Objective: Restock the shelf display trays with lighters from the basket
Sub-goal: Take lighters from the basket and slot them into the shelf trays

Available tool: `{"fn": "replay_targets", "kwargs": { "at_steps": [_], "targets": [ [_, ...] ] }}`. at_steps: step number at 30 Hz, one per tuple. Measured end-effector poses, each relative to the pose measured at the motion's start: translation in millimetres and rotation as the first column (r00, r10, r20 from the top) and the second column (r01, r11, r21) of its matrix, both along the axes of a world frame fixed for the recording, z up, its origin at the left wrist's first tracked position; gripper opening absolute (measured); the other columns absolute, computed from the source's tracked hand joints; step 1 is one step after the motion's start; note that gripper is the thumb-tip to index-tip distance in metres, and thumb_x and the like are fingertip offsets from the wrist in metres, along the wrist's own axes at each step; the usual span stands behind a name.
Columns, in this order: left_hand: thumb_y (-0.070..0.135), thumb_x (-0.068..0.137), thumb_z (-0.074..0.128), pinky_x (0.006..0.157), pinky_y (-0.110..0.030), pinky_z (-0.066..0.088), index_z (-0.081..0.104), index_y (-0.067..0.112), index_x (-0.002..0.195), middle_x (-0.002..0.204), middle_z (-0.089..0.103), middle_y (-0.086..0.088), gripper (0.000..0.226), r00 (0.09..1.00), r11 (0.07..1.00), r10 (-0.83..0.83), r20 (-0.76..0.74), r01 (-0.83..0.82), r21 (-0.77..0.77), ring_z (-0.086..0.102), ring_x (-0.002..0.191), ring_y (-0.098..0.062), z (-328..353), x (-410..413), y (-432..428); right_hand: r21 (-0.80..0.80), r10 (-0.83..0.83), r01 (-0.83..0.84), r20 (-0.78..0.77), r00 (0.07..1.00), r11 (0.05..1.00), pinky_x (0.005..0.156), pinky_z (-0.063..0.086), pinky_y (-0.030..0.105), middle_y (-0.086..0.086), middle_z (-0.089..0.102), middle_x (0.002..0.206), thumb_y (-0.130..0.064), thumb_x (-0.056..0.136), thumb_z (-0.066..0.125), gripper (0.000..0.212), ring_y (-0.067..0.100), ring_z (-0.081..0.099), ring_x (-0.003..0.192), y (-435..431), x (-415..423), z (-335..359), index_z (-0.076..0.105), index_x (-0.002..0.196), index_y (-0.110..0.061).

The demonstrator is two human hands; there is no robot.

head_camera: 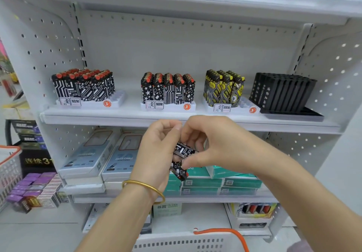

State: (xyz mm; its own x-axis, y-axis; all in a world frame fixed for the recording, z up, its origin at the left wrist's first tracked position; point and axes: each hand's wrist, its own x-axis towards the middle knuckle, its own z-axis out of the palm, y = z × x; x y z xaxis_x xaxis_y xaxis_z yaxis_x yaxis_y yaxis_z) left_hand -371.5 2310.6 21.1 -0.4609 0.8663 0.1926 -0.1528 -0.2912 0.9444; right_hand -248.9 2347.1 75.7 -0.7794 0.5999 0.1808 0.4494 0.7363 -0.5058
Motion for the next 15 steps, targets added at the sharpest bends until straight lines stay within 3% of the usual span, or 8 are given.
{"fn": "replay_targets", "kwargs": {
  "at_steps": [4,7,10,15],
  "targets": [
    [0.035,0.094,0.042,0.044,-0.021,0.031,0.06,-0.003,0.095,0.077,0.057,-0.012,0.043,0.986,0.998,-0.066,0.154,0.063,0.027,0.048,0.057,-0.009,5.1,0.8,-3.6,-0.281,-0.019,-0.043,-0.215,0.976,0.959,0.075,0.052,0.036,0.013,0.063,0.082,-0.004,0.08,0.068,0.027,0.019,0.058,0.068,11.0,8.9,-5.0,0.058,0.104,-0.012],
    [0.027,0.093,0.048,0.038,-0.015,0.027,0.063,0.002,0.091,0.084,0.059,-0.012,0.029,0.976,0.992,-0.125,0.176,0.124,0.016,0.047,0.071,-0.012,9.0,-4.7,-7.0,-0.388,-0.066,-0.071,-0.327,0.943,0.919,0.081,0.05,0.045,0.018,0.061,0.082,0.003,0.088,0.055,0.033,0.04,0.06,0.082,16.6,15.6,-10.3,0.055,0.115,-0.018],
    [0.008,0.09,0.053,0.038,-0.014,0.026,0.062,0.004,0.088,0.082,0.06,-0.01,0.009,0.979,0.983,-0.183,0.091,0.183,0.014,0.043,0.065,-0.01,8.2,-3.1,-8.9,-0.381,-0.07,-0.082,-0.367,0.928,0.921,0.076,0.048,0.034,0.011,0.058,0.081,0.004,0.088,0.055,0.04,0.026,0.057,0.079,17.3,15.6,-13.2,0.056,0.117,-0.025],
    [0.001,0.086,0.056,0.038,-0.013,0.025,0.062,0.003,0.088,0.078,0.056,-0.006,0.007,0.982,0.984,-0.178,0.058,0.177,0.03,0.038,0.054,-0.005,8.1,-3.3,-9.6,-0.363,-0.085,-0.079,-0.415,0.906,0.928,0.072,0.049,0.032,0.004,0.053,0.084,-0.001,0.085,0.061,0.032,0.02,0.054,0.077,17.7,14.1,-13.3,0.063,0.104,-0.027]
  ]
}}
